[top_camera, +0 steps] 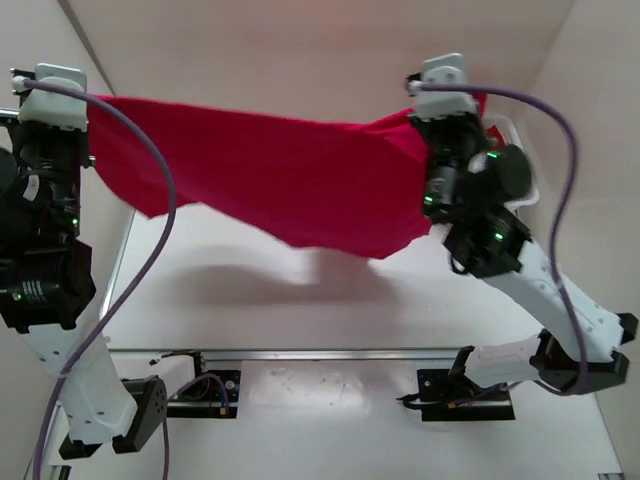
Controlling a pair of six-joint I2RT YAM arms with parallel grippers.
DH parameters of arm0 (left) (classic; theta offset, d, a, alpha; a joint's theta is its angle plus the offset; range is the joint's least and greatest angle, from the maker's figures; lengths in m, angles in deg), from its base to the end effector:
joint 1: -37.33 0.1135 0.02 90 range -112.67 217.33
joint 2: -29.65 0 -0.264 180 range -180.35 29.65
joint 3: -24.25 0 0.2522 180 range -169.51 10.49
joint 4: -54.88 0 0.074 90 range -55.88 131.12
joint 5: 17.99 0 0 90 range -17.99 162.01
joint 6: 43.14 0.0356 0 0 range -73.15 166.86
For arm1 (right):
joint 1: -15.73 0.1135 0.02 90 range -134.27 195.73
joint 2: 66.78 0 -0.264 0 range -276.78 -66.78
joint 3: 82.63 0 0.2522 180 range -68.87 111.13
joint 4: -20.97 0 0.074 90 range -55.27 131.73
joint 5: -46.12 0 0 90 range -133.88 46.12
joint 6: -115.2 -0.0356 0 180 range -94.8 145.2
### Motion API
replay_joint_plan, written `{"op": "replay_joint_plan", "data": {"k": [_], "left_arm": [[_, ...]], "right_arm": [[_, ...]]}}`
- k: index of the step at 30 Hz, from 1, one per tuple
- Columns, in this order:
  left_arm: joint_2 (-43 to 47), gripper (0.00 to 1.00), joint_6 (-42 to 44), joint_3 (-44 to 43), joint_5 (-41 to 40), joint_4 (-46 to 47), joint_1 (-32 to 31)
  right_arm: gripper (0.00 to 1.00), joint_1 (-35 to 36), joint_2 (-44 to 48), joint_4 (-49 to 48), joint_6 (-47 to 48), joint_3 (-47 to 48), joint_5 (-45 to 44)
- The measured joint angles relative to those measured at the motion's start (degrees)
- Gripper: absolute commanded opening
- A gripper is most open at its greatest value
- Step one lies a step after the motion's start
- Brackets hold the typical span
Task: Fold and stack the t-shirts
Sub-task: Flatten out the tshirt
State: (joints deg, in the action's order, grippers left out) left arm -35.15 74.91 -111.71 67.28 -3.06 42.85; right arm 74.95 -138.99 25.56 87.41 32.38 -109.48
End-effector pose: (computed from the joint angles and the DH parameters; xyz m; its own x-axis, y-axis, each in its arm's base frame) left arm 0.0949 0.0121 0.6161 0.1182 0.4823 -0.8680 -0.2622 0.8583 0.4411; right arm 0.1272 0.1502 0.5911 0.1376 -0.4831 -0.8647 0.2853 0.8553 -0.4325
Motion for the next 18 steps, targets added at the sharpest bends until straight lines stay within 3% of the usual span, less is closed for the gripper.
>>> {"op": "replay_joint_plan", "data": {"k": [4, 10, 15, 18], "left_arm": [[-2.01, 0.0, -0.68, 1.79, -0.15, -2.23, -0.11], [-10.75, 0.0, -0.98, 7.39, -0.59, -7.37, -2.05], [-22.67, 0.0, -1.05, 7.65, -0.5, -9.38, -3.82], [-26.71, 0.0, -0.74, 12.26, -0.35, -7.17, -4.52]], "right_arm": [[0.0, -5.92, -5.03, 7.82, -5.92, 0.37, 2.97], [0.0, -23.39, -11.76, 28.57, -26.75, 3.89, 19.15], [0.0, -35.8, -21.59, 34.64, -42.49, 18.4, 36.76], [0.0, -40.44, -26.1, 34.93, -49.99, 20.37, 46.01]]}}
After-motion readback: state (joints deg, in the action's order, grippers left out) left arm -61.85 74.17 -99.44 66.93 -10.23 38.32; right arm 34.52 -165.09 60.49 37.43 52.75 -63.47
